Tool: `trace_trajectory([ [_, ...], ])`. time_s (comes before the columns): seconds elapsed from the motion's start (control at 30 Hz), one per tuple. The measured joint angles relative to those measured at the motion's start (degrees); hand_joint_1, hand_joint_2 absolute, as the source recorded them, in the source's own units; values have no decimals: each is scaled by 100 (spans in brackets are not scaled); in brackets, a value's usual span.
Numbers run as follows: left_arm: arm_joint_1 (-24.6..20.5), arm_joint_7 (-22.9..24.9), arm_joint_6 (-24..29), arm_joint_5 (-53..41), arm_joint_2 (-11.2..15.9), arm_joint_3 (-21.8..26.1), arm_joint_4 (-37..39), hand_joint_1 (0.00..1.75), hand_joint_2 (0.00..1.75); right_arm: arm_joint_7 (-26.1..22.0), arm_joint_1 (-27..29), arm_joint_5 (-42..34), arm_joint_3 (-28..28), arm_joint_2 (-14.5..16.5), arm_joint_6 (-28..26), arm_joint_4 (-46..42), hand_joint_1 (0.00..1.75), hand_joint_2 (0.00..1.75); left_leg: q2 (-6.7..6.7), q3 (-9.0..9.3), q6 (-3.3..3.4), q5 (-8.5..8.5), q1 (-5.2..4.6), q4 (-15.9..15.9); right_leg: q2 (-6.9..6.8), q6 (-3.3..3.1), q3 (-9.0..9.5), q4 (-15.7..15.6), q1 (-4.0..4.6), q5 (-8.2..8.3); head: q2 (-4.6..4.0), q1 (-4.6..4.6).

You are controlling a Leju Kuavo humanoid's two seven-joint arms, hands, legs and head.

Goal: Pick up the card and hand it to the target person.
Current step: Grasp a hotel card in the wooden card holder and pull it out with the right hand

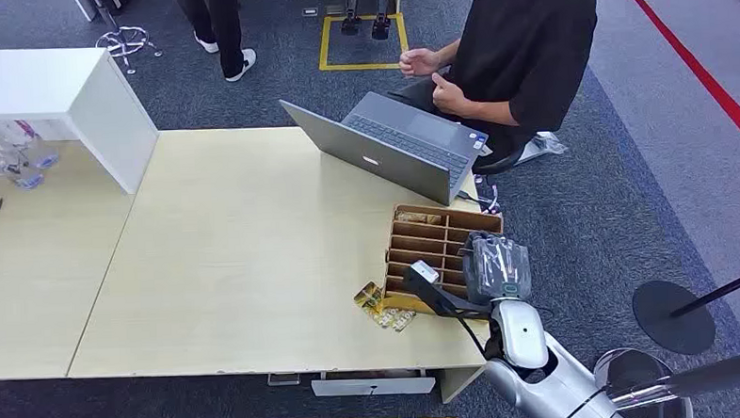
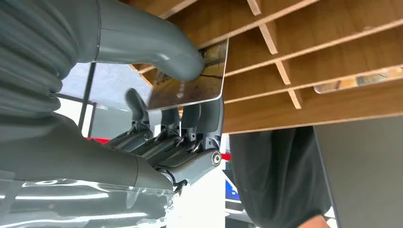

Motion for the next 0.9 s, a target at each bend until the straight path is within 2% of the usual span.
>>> trace_trajectory([
  [0.43,0,13,7,0,-40,-2,0,0,0,-45,-30,-10,48,11,-94,42,140,175,0,0,0,0,0,0,0,0,0,0,0,0,0,1],
  [0.53,1,13,8,0,-43,-2,0,0,0,-39,-36,26,63,11,-89,42,145,175,0,0,0,0,0,0,0,0,0,0,0,0,0,1],
  [0.67,1,13,10,-2,-43,-2,0,0,0,19,-41,183,78,7,3,0,150,175,0,0,0,0,0,0,0,0,0,0,0,0,0,1],
  [0.9,1,1,16,-1,-43,-2,0,0,0,90,-43,445,77,-37,279,-341,148,175,0,0,0,0,0,1,0,0,0,0,0,0,0,0],
])
